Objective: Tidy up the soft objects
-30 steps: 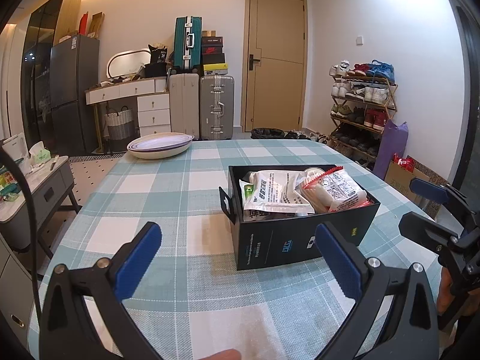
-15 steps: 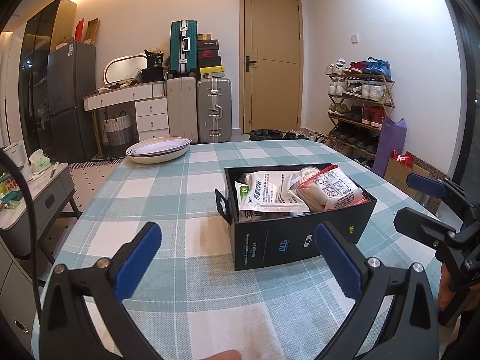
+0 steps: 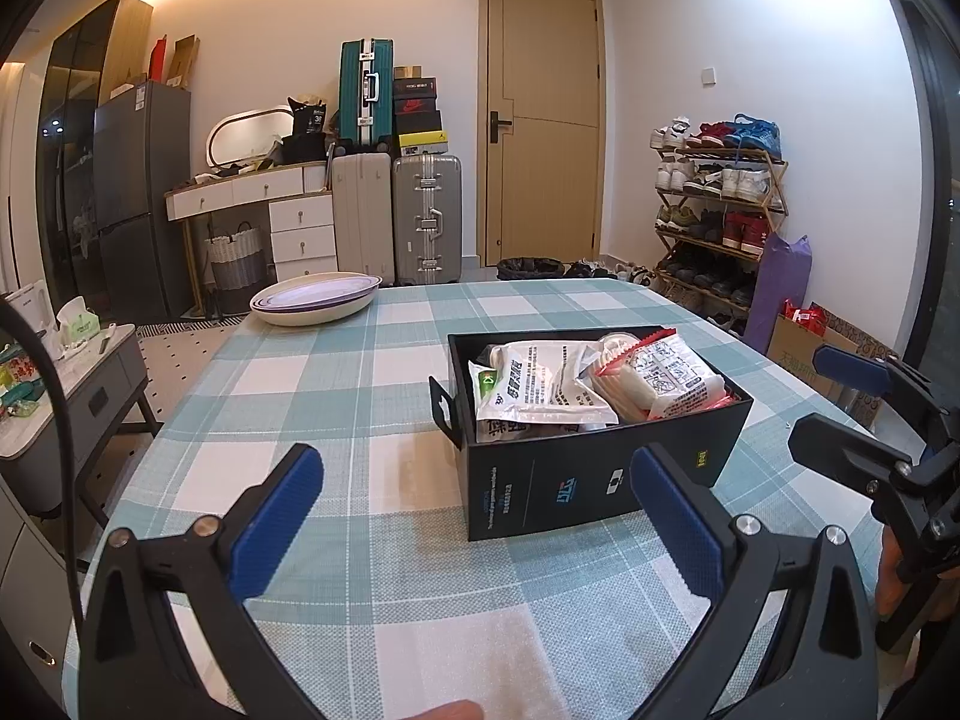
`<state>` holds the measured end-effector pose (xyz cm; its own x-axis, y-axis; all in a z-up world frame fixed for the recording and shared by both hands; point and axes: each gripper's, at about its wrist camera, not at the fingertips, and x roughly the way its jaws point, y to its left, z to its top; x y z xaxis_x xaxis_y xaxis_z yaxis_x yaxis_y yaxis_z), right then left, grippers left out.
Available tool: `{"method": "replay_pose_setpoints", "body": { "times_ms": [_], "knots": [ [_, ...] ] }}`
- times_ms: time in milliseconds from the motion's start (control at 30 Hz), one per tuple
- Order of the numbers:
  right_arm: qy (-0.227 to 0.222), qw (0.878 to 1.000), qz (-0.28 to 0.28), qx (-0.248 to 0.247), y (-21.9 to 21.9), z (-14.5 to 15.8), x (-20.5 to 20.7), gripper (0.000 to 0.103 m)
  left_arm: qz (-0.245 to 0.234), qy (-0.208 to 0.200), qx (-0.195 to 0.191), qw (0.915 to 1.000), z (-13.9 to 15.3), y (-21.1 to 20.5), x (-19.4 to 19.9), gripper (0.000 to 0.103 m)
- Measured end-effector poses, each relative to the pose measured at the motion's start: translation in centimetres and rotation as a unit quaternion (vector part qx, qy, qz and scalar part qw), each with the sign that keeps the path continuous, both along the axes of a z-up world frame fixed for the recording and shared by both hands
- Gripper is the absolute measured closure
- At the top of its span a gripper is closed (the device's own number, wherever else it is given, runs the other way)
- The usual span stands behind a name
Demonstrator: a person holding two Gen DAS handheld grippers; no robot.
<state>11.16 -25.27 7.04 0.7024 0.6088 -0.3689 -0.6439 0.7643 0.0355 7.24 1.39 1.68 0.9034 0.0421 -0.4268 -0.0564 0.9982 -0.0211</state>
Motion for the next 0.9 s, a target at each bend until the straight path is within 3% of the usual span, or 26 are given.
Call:
{"method": "replay_pose_setpoints", "body": {
  "times_ms": [900],
  "knots": [
    [0.002, 1.0, 0.0, -0.001, 0.06, -0.1, 0.22, 0.0, -0.002, 0.006, -0.007, 1.0, -0.44, 0.23, 0.29, 0.0]
  ]
}}
